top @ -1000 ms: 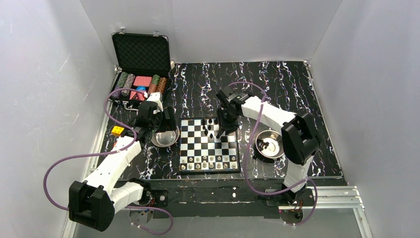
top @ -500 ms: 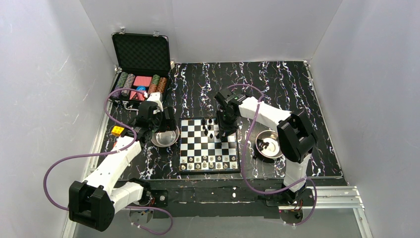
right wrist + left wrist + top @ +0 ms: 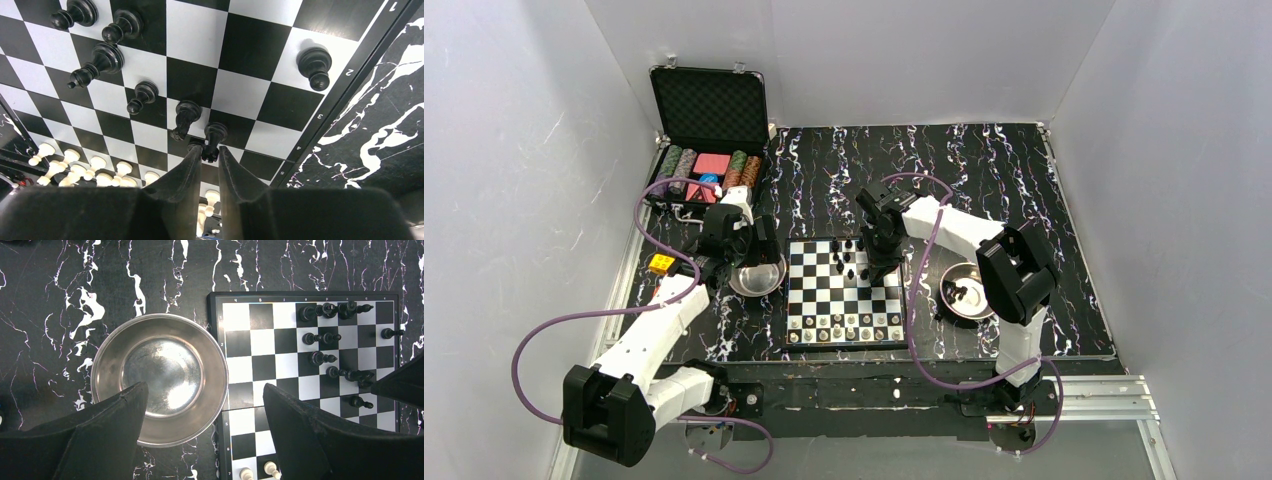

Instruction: Set up the chess pieces on the board

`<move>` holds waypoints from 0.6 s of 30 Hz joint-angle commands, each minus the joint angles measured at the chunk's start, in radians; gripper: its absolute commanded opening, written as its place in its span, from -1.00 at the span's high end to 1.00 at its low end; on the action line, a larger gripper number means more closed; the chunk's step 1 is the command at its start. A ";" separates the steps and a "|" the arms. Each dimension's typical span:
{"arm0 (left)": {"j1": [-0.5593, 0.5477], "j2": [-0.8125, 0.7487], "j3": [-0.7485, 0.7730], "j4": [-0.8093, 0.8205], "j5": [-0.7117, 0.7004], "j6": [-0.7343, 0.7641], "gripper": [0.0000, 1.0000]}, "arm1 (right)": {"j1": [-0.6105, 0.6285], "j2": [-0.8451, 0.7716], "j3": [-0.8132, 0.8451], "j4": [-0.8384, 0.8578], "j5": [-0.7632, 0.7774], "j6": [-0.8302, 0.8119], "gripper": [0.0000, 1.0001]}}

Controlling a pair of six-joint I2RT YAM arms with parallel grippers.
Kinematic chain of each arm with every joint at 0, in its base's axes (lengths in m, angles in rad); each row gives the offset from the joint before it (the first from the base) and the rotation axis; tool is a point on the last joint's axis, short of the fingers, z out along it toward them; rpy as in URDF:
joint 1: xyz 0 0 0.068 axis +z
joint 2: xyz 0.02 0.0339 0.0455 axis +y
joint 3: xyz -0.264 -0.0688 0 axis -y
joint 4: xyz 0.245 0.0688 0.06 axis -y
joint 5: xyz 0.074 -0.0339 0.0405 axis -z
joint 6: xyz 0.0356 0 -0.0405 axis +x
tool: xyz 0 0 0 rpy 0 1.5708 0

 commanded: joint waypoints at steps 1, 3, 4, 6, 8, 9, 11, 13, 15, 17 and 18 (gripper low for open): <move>0.005 -0.017 0.000 0.010 0.003 0.003 -0.70 | 0.004 -0.007 0.018 0.003 0.006 -0.011 0.54; 0.006 -0.017 0.000 0.010 0.002 0.002 -0.70 | 0.004 -0.009 0.020 0.004 0.010 -0.013 0.60; 0.005 -0.018 0.001 0.011 0.002 0.002 -0.70 | 0.004 -0.011 0.022 0.001 0.012 -0.014 0.63; 0.005 -0.017 0.001 0.011 0.001 0.003 -0.70 | 0.004 -0.014 0.028 -0.005 0.020 -0.016 0.67; 0.005 -0.015 0.001 0.011 0.003 0.002 -0.70 | 0.004 -0.022 0.035 -0.013 0.029 -0.018 0.68; 0.006 -0.015 0.000 0.011 0.003 0.003 -0.70 | 0.004 -0.029 0.040 -0.015 0.036 -0.019 0.69; 0.006 -0.014 0.001 0.011 0.001 0.003 -0.70 | 0.004 -0.040 0.049 -0.019 0.049 -0.026 0.69; 0.005 -0.012 0.000 0.011 0.003 0.003 -0.70 | 0.004 -0.042 0.071 -0.031 0.066 -0.037 0.70; 0.005 -0.012 0.002 0.011 0.004 0.002 -0.70 | 0.003 -0.034 0.103 -0.051 0.070 -0.050 0.71; 0.005 -0.011 0.003 0.010 0.004 0.002 -0.70 | 0.002 -0.023 0.140 -0.068 0.083 -0.063 0.72; 0.006 -0.011 0.002 0.009 0.003 0.003 -0.70 | -0.001 -0.019 0.154 -0.074 0.099 -0.071 0.72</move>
